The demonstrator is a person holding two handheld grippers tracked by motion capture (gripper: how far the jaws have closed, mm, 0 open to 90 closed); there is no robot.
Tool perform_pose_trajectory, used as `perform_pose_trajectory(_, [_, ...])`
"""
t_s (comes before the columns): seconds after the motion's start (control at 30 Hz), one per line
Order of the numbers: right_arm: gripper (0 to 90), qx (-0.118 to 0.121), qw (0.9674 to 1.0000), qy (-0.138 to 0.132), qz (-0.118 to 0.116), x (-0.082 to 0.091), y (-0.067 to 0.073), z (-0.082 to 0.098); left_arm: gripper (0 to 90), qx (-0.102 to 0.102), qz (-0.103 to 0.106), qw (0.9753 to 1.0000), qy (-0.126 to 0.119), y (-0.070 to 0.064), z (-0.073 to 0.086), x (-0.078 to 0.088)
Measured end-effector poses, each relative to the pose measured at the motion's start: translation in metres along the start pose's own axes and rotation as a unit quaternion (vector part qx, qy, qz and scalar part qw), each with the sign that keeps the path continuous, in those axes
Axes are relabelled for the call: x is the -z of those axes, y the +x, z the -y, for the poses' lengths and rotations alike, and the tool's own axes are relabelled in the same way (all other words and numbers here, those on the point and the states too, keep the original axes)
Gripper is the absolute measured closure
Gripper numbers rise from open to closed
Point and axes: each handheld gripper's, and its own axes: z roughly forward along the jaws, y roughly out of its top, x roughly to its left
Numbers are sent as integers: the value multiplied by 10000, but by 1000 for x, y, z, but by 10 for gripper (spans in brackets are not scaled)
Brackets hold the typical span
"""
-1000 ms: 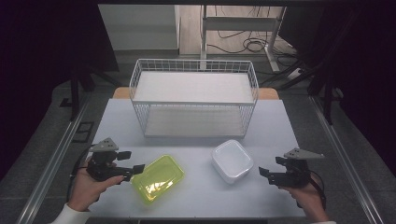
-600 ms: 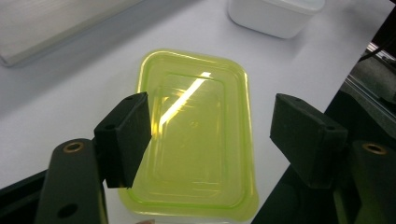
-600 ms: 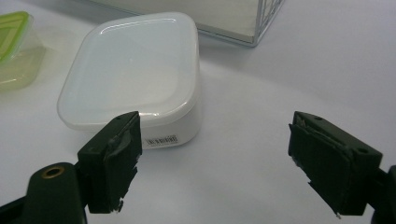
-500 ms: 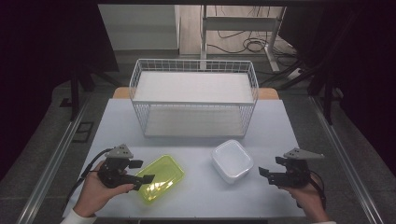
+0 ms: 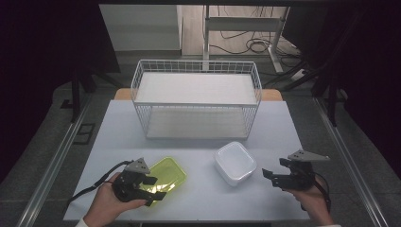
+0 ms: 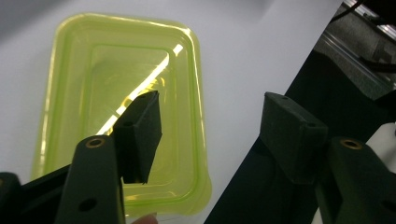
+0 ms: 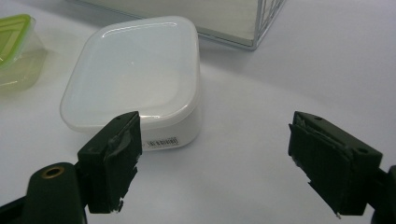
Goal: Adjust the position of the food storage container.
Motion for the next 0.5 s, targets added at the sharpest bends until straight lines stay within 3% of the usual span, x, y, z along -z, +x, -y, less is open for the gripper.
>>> perform_pose_trajectory(0.2, [174, -4, 10000, 25, 7, -1, 0, 1, 505, -37, 88, 9998, 149, -5, 2, -7])
perform_pose_trajectory(0.37, [174, 3, 10000, 18, 5, -1, 1, 0, 712, -133, 377, 9983, 415, -10, 5, -17])
perform_pose_trajectory(0.5, [174, 14, 10000, 34, 5, -2, 1, 1, 830, -195, 435, 9967, 654, -12, 7, -24])
